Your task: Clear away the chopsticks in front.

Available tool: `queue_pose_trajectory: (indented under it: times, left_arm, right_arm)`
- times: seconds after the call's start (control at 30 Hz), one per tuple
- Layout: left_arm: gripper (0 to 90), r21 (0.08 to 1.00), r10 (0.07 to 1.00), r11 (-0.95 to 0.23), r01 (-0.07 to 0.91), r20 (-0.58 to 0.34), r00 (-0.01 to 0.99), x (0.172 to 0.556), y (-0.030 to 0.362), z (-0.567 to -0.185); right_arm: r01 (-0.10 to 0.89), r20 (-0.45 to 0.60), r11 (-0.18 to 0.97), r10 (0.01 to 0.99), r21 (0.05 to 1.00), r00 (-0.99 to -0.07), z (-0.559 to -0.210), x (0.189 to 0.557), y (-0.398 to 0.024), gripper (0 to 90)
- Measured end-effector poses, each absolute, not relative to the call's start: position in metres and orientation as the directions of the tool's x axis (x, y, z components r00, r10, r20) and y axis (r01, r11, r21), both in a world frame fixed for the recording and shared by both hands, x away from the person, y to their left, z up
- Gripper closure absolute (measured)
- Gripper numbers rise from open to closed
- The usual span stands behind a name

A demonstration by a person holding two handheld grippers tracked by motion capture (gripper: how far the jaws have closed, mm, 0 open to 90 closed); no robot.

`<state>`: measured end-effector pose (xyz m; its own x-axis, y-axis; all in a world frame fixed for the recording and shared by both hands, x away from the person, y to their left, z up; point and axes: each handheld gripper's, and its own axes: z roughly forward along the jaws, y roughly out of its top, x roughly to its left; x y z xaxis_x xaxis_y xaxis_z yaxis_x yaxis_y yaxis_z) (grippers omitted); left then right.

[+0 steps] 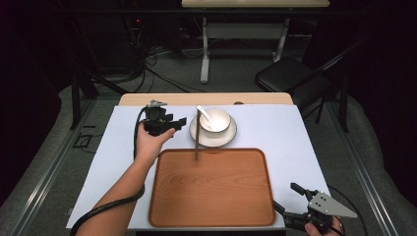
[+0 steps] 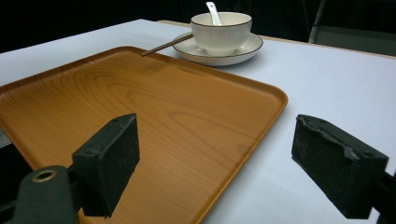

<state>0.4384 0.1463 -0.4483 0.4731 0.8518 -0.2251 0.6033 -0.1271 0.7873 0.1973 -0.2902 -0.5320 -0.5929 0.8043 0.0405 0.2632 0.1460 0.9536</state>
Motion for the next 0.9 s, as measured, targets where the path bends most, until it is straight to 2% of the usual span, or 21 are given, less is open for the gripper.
queue_pose_trajectory:
  times: [0.2,0.43,0.9]
  left_arm:
    - [41.7,0.748,0.86,-0.101,0.657,-0.266,0.435,0.452,0.14,-0.451]
    - [51.6,0.657,0.852,-0.066,0.751,-0.355,0.386,0.468,0.13,-0.451]
    - [61.5,0.517,0.868,-0.049,0.855,-0.401,0.292,0.494,0.113,-0.468]
  right_arm:
    - [0.261,0.04,0.146,0.804,0.954,-0.594,-0.532,0.197,-0.29,14.7]
    - [0.261,0.04,0.146,0.803,0.954,-0.595,-0.532,0.197,-0.291,14.7]
    - [0.256,0.039,0.145,0.8,0.956,-0.598,-0.532,0.196,-0.291,14.7]
